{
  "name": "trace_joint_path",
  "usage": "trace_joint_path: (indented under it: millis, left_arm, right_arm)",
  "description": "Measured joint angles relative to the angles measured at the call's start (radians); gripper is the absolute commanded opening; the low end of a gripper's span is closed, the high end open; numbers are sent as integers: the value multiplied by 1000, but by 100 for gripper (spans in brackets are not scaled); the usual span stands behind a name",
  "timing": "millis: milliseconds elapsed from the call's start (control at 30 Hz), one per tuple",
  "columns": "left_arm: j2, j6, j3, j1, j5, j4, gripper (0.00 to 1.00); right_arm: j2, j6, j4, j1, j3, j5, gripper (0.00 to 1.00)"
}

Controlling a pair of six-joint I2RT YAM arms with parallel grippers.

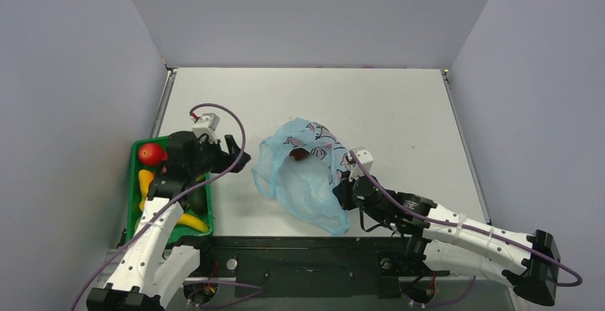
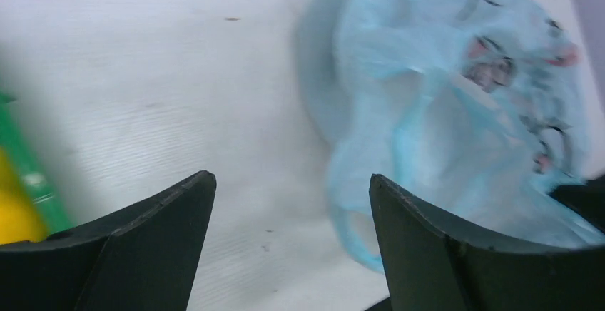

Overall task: Take the fake fruits out of the plastic bag
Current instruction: Adjust the plastic bag at the center of the board.

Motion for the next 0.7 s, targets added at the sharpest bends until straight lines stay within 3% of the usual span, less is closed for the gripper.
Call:
trace_joint_path:
  millis: [133,233,367,433,567,700]
  left_arm:
    - [-35,-107,-63,-285,51,143,74]
    - [-58,-180,-108,-603,-40,280,75]
    - [8,-198,-127,-887,-245,447,74]
    - [95,-194,-115,-959,-358,501,70]
    - [259,-192,-89,-996,-537,540,62]
    - [280,-187,-101,-1036,-668,588,61]
  right_arm:
    - [55,1,51,-1,15,-52,0]
    - [80,10,78,-1,16,-87,0]
    - [84,17,95,-1,16,-125,0]
    - [84,21,101,-1,16,-148,0]
    - [69,33,102,-1,16,-190,0]
    - [26,39,127,-1,16,-256,0]
